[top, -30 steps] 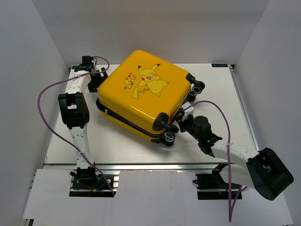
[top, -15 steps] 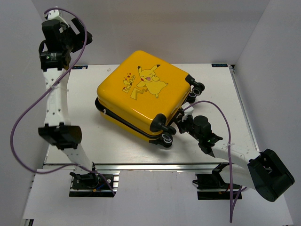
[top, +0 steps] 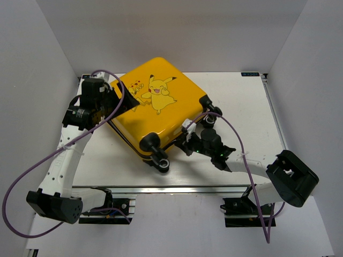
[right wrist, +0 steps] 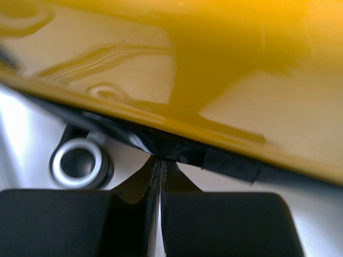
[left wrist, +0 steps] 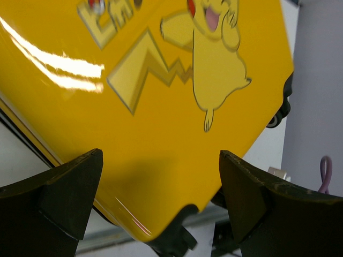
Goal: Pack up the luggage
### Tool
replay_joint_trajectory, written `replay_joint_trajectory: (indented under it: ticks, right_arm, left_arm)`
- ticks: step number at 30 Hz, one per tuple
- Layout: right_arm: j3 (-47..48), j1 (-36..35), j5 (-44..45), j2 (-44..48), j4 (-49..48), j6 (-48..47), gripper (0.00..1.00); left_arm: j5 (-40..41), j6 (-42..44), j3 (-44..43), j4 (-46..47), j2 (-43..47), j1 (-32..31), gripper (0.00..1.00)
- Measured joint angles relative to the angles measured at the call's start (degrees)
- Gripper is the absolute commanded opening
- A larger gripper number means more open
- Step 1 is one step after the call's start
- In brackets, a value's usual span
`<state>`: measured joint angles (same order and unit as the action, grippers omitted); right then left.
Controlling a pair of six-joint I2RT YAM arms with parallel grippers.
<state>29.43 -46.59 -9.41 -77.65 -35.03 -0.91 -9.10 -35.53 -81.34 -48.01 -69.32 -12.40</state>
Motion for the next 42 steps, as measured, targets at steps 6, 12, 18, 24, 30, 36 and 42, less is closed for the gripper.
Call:
replay_joint_trajectory:
  ticks: [6,12,18,24,30,36,42]
  right_arm:
    - [6.4,-5.1,-4.7,-10.9,-5.4,3.9,0.0]
    - [12.8,-7.2,-5.8,-19.0,-9.8,8.9,0.0]
    - [14.8,-8.3,-1.6,-20.3,-9.0,10.3,0.0]
    - [15.4,-8.8,0.8,-20.3,-8.4,11.0,0.0]
    - [15.5,-9.7,3.6,-20.4,-8.2,11.0,0.0]
    - [15.8,-10.4,5.7,-20.8,-8.2,11.0,0.0]
    - [15.9,-10.8,6.8,-20.8,-8.2,11.0,0.0]
  left_arm:
    - [3.7,-1.7,-2.2,-15.6,5.3,-1.6,0.98]
    - [7.1,-4.6,-3.9,-22.9,15.7,-1.6,0.98]
    - [5.5,-5.5,11.0,-28.6,20.3,-1.6,0.98]
    - [3.8,-5.4,15.4,-26.6,18.6,-1.6,0.98]
    - [0.5,-5.0,18.8,-21.1,19.1,-1.6,0.98]
    - [-0.3,-4.8,20.6,-18.6,18.8,-1.6,0.98]
    - [2.0,-4.8,25.2,-16.7,17.7,-1.6,0.98]
